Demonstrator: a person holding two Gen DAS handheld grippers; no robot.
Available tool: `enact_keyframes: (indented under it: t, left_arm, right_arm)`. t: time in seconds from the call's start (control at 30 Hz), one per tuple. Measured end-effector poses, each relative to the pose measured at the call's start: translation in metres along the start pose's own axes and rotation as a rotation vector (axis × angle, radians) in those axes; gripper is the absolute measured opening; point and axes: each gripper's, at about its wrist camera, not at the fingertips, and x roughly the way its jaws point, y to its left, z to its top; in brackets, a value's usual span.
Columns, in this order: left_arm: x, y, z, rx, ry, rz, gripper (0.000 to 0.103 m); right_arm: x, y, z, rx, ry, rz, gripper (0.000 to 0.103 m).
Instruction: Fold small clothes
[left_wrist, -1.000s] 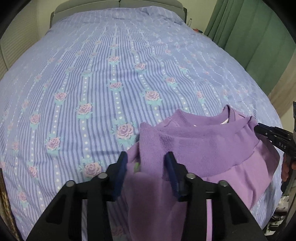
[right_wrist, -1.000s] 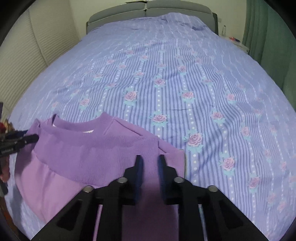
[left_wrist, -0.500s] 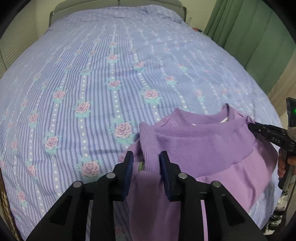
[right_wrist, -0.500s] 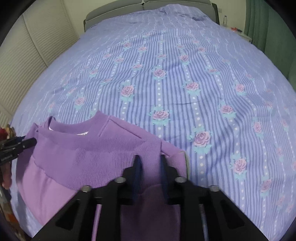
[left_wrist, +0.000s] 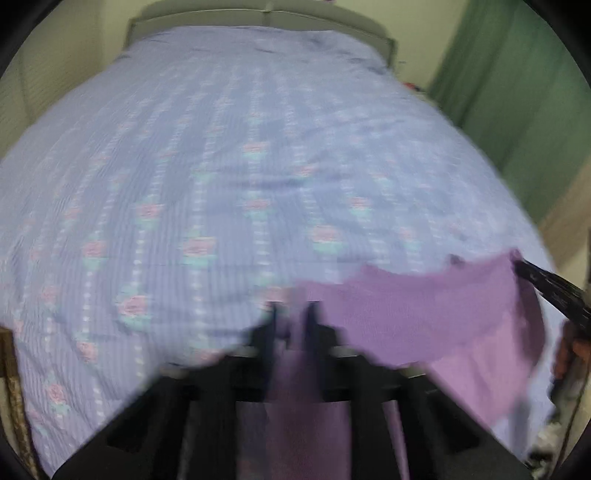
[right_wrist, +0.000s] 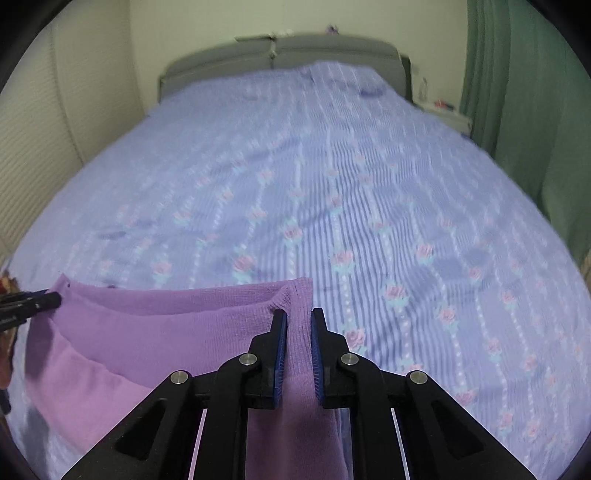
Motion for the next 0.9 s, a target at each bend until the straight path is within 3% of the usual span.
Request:
enact_keyframes:
  t: [0.1,0.2,0.3,0.33,0.4,0.43,0.47,0.5,0.6,0.7,0.8,0.9]
  left_arm:
    - [0.014,0.007,-0.006,-0.008,0.046,0.009,0.005]
    - [0.01,0.009,-0.012,0.003,0.034,0.003,0.005]
    - [-0.01,0.01,-0.015,0.004,0.001,0.024,0.007]
    - [-0.024,0.009,-0.018,0.022,-0.034,0.054,0.012]
    - [-0.045,0.004,-0.025,0.053,-0.076,0.098,0.034]
    - [-0.057,0.003,-0.03,0.056,-0.103,0.095,0.05]
    - [-0.069,0.003,-0.038,0.054,-0.129,0.078,0.052]
    - [-0.081,0.002,-0.05,0.049,-0.152,0.065,0.052]
    - [-0.107,0.004,-0.089,-0.013,-0.181,0.033,0.053]
    - [-0.113,0.008,-0.116,-0.116,-0.156,-0.056,0.053]
    - [-0.114,0.004,-0.14,-0.159,-0.16,-0.055,0.053]
    - [-0.099,0.003,-0.152,-0.239,-0.1,-0.138,0.053]
  right_arm:
    - [0.031,0.002,-0.009,0.002,0.07,-0.039,0.013]
    - [0.044,0.005,-0.018,0.017,0.093,-0.054,0.014]
    - [0.045,0.007,-0.015,0.03,0.104,-0.062,0.027]
    - [0.043,0.009,-0.013,0.031,0.107,-0.062,0.034]
    - [0.024,0.015,-0.009,0.028,0.071,-0.1,0.04]
    - [0.006,0.018,-0.009,0.018,0.024,-0.116,0.048]
    - [-0.008,0.019,-0.01,0.016,-0.009,-0.138,0.054]
    - [-0.022,0.021,-0.014,0.019,-0.034,-0.163,0.062]
    - [-0.069,0.025,-0.038,0.049,-0.132,-0.178,0.062]
    - [-0.102,0.017,-0.072,0.152,-0.19,-0.138,0.064]
    - [-0.111,0.003,-0.102,0.262,-0.197,-0.12,0.065]
    - [-0.107,-0.012,-0.134,0.396,-0.159,-0.074,0.065]
